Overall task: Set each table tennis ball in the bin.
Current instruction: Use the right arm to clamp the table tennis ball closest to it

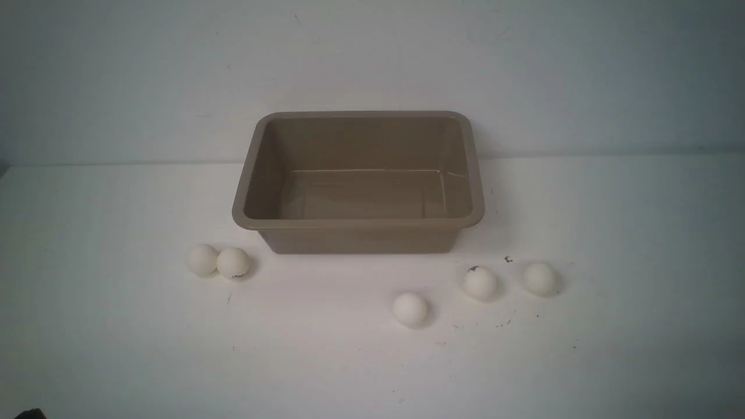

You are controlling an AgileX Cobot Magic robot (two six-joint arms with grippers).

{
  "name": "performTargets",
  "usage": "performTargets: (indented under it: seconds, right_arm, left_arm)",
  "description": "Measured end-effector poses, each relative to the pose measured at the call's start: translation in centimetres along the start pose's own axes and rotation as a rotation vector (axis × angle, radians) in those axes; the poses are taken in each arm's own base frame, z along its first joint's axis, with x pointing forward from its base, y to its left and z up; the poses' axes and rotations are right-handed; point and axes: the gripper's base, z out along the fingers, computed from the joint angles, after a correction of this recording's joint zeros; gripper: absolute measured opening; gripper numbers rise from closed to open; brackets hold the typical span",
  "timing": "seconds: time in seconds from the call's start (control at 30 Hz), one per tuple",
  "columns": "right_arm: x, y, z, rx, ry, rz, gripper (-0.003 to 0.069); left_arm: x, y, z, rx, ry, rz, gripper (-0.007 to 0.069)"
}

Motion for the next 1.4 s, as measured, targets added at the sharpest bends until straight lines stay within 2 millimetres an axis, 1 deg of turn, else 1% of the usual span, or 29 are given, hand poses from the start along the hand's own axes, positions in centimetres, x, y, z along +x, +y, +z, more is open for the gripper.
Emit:
performTargets:
  seconds: [1.13,1.2,1.3,1.33,1.37,1.4]
  right_arm:
    - [0.0,0.0,0.0,0.0,0.0,0.0,-0.0016]
    - [0.0,0.0,0.0,0.0,-0.004,0.007,-0.0016]
    - [-0.2,0.3,0.0,-0.032,-0.027,0.167,-0.0016]
    - [-0.4,0.4,0.0,-0.056,-0.049,0.293,-0.0016]
    - [-0.4,0.4,0.0,-0.056,-0.049,0.293,-0.0016]
    - [-0.9,0.6,0.0,-0.087,-0.085,0.462,-0.0016]
  left_arm:
    - [0.0,0.0,0.0,0.0,0.0,0.0,-0.0008]
    - [0.0,-0.2,0.0,0.019,-0.001,-0.064,-0.0008]
    - [-0.3,-0.7,0.0,0.085,-0.016,-0.303,-0.0008]
    - [-0.5,-1.1,-0.1,0.133,-0.022,-0.476,-0.0008]
    - [-0.5,-1.2,-0.1,0.146,-0.02,-0.522,-0.0008]
    - [-0.7,-1.6,-0.2,0.192,-0.017,-0.669,-0.0008]
